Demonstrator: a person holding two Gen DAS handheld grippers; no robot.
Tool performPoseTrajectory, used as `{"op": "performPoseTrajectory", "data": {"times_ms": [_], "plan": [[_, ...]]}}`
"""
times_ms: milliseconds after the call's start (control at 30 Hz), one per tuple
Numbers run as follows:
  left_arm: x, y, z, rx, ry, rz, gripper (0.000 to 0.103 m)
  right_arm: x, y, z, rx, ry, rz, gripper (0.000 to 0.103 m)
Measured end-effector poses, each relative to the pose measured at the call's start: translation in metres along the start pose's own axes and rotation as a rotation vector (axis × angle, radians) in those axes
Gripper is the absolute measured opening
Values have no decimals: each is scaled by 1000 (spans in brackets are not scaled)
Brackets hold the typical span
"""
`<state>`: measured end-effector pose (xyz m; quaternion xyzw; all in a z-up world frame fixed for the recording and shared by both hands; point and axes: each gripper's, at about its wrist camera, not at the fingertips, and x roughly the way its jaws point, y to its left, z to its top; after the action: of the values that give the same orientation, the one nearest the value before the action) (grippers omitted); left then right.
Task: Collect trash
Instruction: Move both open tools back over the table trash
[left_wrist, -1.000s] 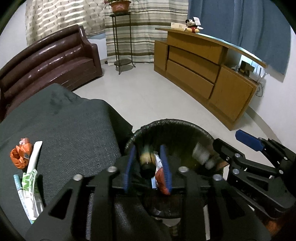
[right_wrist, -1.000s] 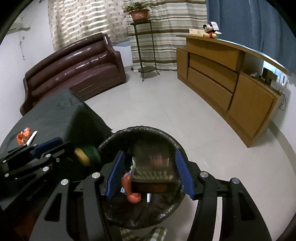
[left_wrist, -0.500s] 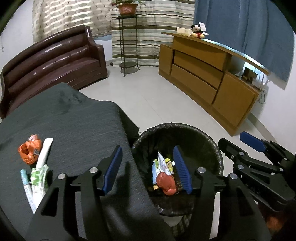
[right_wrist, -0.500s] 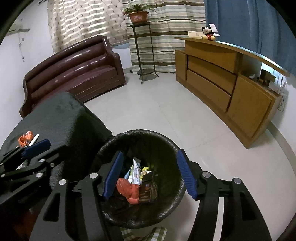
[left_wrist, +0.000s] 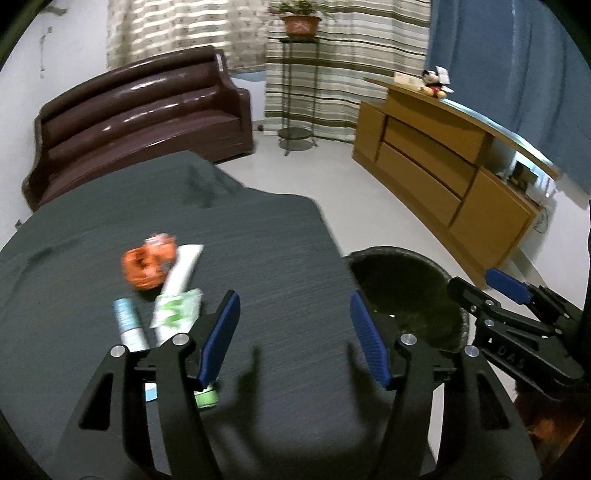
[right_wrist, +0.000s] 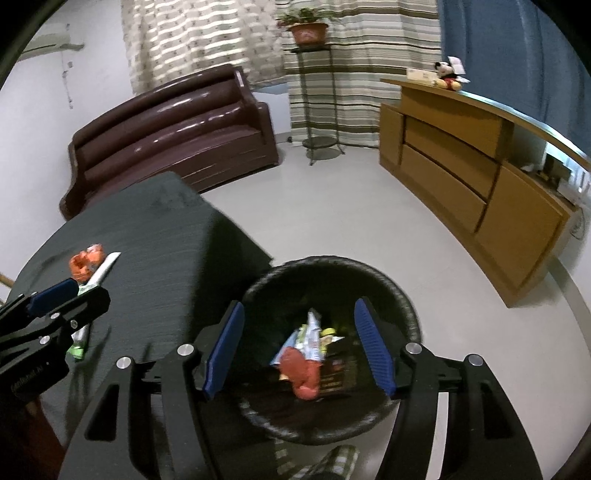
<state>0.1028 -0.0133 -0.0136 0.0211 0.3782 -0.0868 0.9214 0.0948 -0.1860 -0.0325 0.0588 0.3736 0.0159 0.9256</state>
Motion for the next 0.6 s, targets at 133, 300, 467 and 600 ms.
{"op": "performPoseTrajectory", "data": {"times_ms": [133, 300, 467, 600], "plan": [[-14, 30, -8, -45, -12, 51, 64, -2, 25, -1, -36, 7, 35, 61], [-26, 64, -19, -98, -11, 105, 67, -4, 56, -3, -81, 16, 79, 61], [-37, 101, -33, -151, -8, 154, 68, -6, 86, -5, -120, 23, 121, 63], [-45, 122, -42, -173, -7, 179, 68, -7, 112, -8, -159, 30, 152, 63]]}}
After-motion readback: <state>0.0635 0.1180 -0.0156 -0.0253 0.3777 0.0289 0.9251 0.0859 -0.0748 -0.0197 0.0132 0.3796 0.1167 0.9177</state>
